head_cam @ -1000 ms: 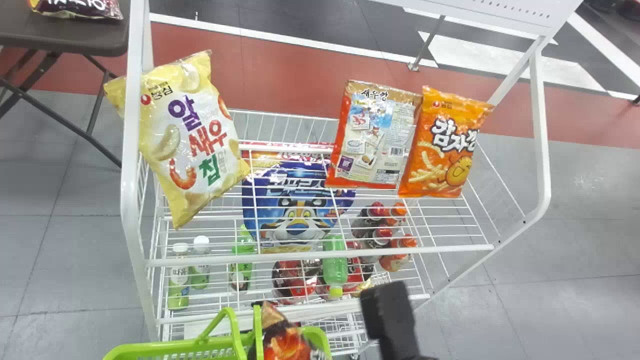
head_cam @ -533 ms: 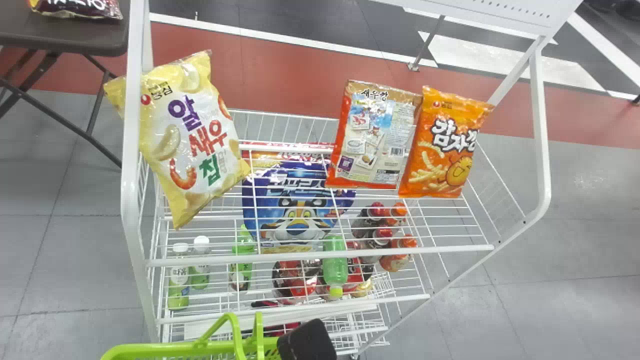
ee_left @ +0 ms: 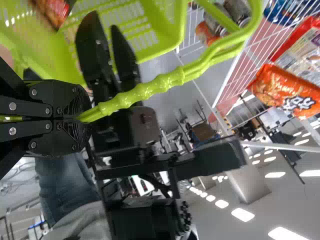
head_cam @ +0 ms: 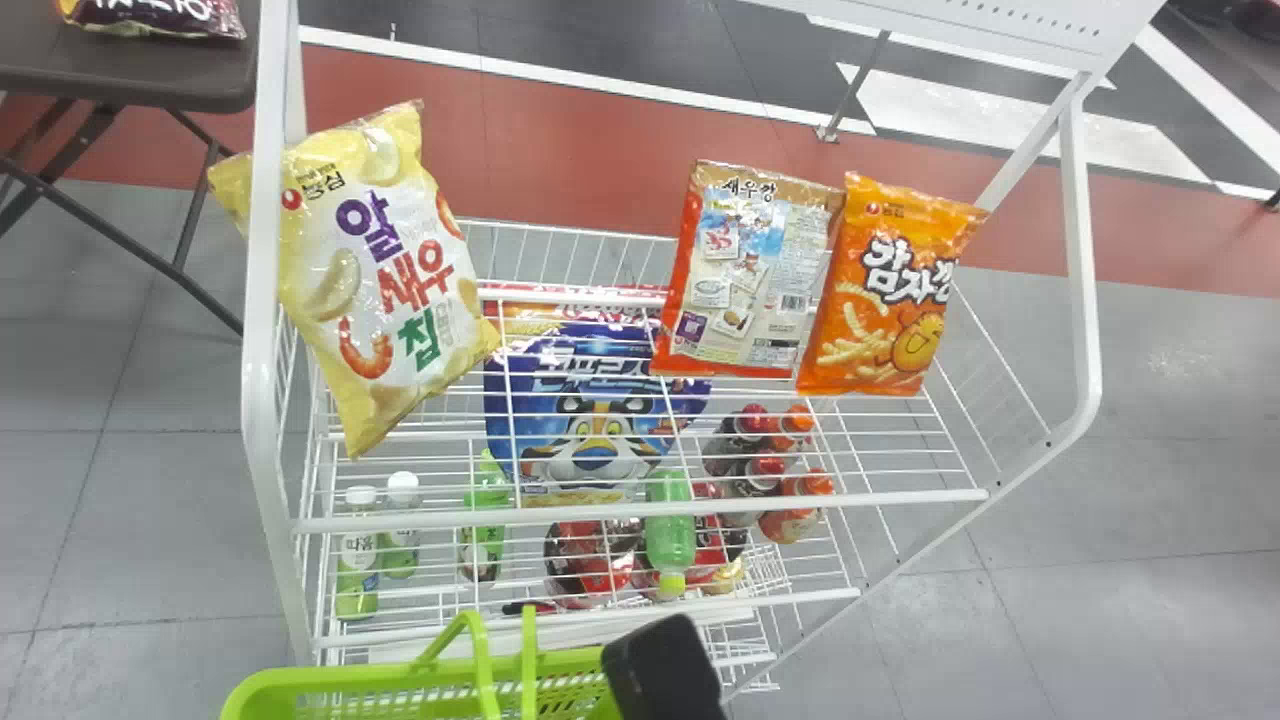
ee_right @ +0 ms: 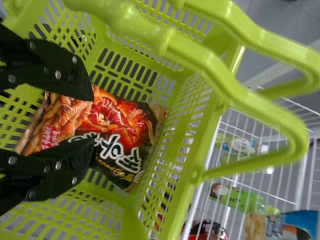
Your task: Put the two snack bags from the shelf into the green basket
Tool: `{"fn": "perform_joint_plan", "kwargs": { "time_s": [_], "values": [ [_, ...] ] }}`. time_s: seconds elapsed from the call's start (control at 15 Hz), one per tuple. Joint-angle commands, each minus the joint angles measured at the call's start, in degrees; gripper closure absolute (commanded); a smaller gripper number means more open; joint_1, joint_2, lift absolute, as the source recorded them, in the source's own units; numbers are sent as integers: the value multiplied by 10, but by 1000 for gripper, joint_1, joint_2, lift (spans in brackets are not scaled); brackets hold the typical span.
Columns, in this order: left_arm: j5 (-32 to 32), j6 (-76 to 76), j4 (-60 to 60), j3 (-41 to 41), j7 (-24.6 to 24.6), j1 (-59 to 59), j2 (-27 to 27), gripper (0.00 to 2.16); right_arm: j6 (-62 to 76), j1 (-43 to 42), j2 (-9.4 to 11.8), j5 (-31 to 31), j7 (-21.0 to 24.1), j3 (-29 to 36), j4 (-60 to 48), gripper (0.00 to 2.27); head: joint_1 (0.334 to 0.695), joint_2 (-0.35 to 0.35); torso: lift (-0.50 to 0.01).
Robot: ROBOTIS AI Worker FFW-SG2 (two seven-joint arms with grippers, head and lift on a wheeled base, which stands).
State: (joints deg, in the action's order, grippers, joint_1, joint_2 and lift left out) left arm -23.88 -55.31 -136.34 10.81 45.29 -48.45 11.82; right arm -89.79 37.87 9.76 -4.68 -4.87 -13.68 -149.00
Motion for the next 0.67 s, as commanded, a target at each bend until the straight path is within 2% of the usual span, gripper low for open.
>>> {"fn": "perform_joint_plan", "kwargs": {
  "time_s": [0.0,0.2,0.4,0.47,0.6],
  "values": [
    [0,0,-1,0,1,-1,0,1814,-3,9,-1,-1,5,38,-48,87,695,-350,-11],
    [0,0,-5,0,2,-5,2,1814,-3,8,-11,-10,9,110,-91,87,695,-350,-11],
    [1,0,-6,0,3,-9,3,1814,14,-6,-22,-54,5,196,-89,87,695,-350,-11],
    [1,7,-7,-2,8,-13,4,1814,81,-17,-29,-62,-5,220,-74,87,695,-350,-11],
    [1,7,-9,-2,8,-16,4,1814,222,-46,-30,-82,-24,258,-23,90,695,-350,-11]
  ]
}}
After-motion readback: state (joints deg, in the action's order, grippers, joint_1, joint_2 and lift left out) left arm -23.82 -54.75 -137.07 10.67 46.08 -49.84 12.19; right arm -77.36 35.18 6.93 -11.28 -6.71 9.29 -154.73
